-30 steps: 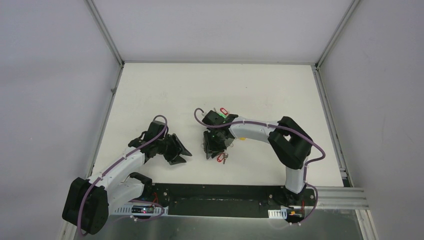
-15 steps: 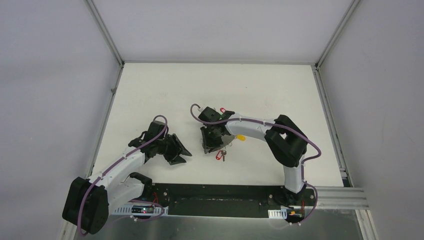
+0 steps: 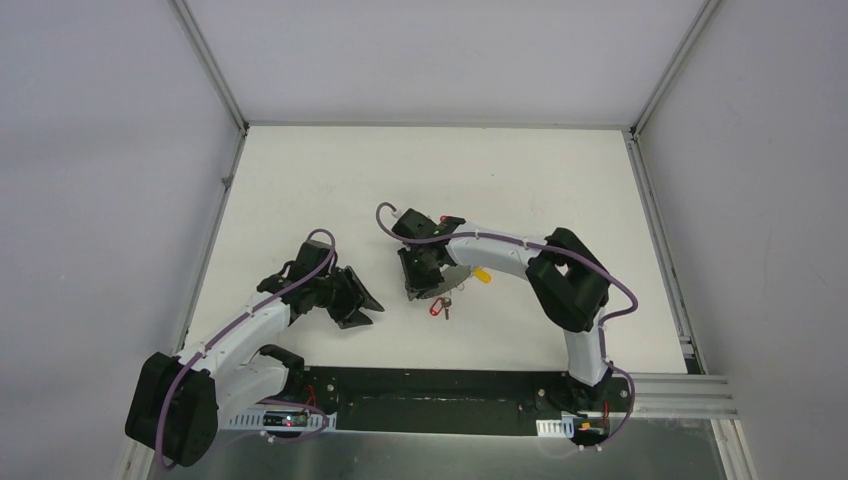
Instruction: Put the keys on the keyring
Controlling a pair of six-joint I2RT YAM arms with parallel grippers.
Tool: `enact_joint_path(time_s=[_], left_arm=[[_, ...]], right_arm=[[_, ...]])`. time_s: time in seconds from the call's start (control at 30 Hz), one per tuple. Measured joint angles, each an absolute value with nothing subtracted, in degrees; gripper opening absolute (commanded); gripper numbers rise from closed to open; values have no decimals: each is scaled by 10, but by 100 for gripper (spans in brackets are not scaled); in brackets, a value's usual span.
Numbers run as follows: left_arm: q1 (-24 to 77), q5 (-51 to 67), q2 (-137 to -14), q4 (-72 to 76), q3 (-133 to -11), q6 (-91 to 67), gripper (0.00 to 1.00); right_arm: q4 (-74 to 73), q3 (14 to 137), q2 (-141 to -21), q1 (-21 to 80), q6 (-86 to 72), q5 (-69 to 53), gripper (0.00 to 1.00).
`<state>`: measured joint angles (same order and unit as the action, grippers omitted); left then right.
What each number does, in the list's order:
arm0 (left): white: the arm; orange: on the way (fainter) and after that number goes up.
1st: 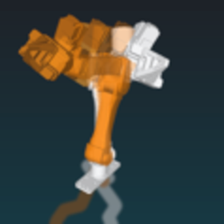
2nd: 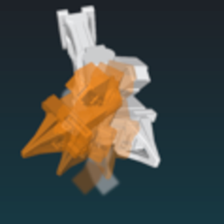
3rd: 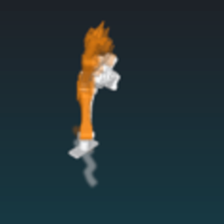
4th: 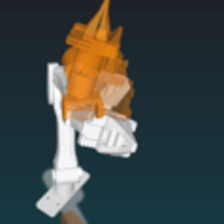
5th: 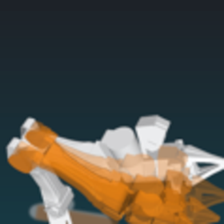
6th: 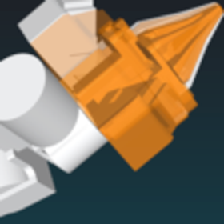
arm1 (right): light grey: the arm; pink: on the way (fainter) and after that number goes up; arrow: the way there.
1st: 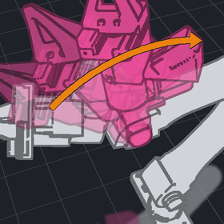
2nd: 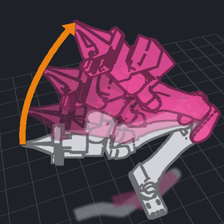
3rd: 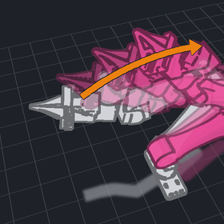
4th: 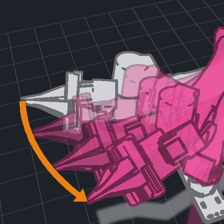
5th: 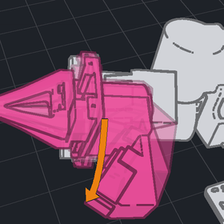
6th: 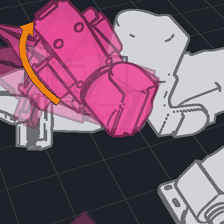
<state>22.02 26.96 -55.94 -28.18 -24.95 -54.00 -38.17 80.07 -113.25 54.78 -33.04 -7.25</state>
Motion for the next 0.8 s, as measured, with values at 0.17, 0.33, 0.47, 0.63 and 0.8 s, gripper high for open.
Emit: enact_joint_path(time_s=[0.17, 0.33, 0.47, 0.63, 0.8], left_arm=[[220, 270, -559, -283, -249, -539, 45], [220, 270, -559, -284, -250, -536, 45], [220, 270, -560, -286, -251, -534, 45], [220, 270, -562, -287, -254, -533, 45], [220, 270, -564, -287, -258, -530, 45]], right_arm=[[-383, 820, -1140, 548, -329, -72, 24], [-382, 828, -1152, 542, -329, -73, 23], [-383, 832, -1159, 533, -329, -77, 19], [-382, 833, -1159, 527, -328, -79, 3], [-381, 833, -1159, 526, -326, -79, 0]])
